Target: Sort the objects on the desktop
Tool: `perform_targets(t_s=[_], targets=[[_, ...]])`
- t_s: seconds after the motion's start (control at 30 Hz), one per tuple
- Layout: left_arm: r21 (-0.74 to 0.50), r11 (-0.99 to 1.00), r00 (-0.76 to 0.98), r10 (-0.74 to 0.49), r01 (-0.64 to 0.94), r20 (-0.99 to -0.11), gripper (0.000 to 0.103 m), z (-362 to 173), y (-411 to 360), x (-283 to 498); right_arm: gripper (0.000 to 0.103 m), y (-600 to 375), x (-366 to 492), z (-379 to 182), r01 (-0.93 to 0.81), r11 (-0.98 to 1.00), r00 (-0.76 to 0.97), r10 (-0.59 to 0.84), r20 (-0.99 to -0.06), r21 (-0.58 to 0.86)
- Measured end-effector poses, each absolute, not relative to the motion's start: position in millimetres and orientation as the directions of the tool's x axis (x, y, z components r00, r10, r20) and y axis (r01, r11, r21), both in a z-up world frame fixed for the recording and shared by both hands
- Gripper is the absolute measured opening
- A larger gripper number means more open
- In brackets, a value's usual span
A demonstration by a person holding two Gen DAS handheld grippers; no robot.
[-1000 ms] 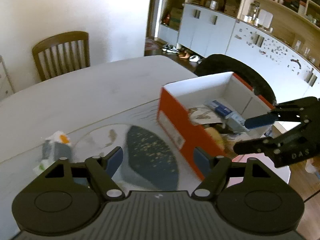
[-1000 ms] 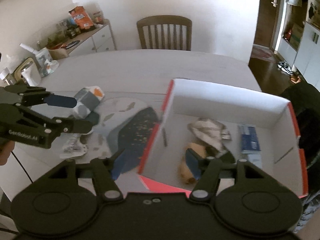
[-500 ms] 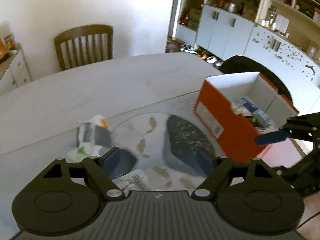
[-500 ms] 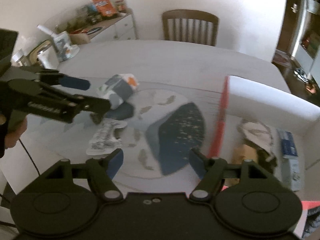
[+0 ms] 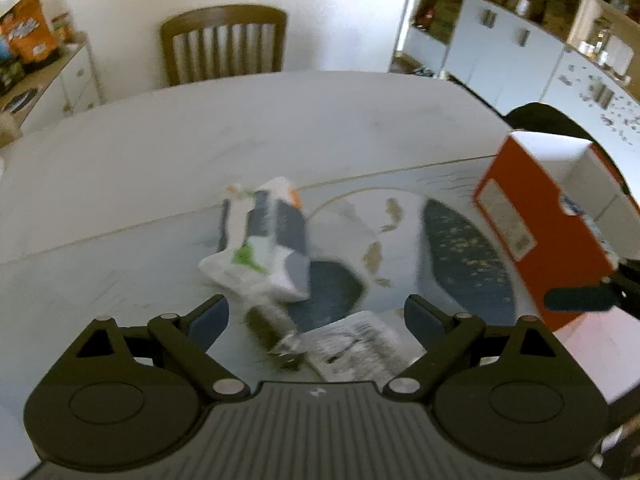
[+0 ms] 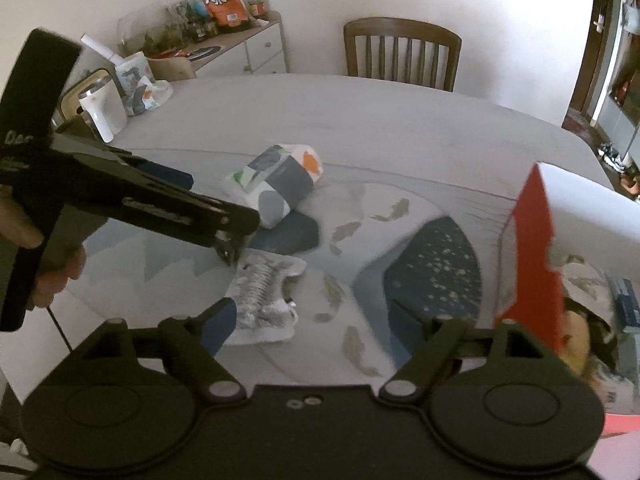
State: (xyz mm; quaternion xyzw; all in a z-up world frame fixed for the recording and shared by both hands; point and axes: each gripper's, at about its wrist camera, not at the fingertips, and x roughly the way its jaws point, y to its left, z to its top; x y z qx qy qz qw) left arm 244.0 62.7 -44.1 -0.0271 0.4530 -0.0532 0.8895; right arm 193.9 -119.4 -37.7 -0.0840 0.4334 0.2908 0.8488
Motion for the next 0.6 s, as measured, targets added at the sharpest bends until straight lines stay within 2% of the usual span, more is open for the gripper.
perform_targets(t_s=[0.17,0.6], targets=[[-0.069,0.998,0.570,-0.063,0.011,-0.819,0.095,-56,75,248,0.083,-86,186,-52,-0.567,0.822,0.484,0.386,-0.785,0.055],[-0.104,0.994,0.535,-0.065,-0.043,-0.842,0.095,-78,95,250,0.083,-43,188,-81,-0.555,0.832,0.493,0.325,-0.807,-0.004]])
